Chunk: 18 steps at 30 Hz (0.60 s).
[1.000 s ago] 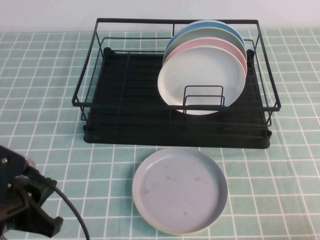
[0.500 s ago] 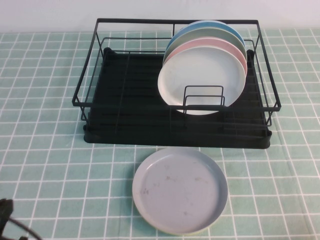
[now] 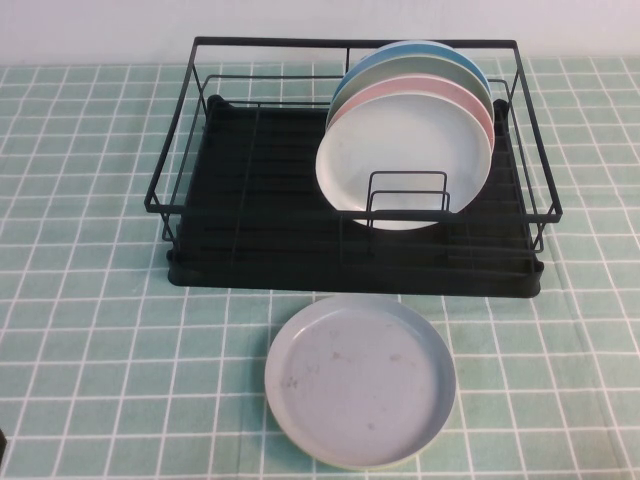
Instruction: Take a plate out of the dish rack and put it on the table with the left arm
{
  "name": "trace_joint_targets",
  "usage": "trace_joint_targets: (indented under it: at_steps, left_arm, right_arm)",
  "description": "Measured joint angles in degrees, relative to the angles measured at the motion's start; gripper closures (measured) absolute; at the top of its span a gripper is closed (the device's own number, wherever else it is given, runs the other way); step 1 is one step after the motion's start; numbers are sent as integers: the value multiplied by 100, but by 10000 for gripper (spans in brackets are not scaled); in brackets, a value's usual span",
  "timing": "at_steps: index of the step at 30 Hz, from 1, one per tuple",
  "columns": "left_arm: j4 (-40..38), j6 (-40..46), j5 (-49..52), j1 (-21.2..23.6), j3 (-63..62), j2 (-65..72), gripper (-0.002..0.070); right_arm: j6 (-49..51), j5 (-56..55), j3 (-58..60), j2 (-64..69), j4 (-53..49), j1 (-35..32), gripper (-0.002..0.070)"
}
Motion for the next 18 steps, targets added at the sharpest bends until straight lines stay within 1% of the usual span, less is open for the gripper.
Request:
trace_joint_targets:
  at_steps: [5, 18]
  left_arm:
    - [-27, 84, 572, 0, 0, -311, 676]
    - [-57, 117, 632, 0, 0, -324, 676]
  right_arm:
    - [0, 0, 0, 0, 0, 0, 694]
    - [0, 0, 0, 0, 0, 0, 694]
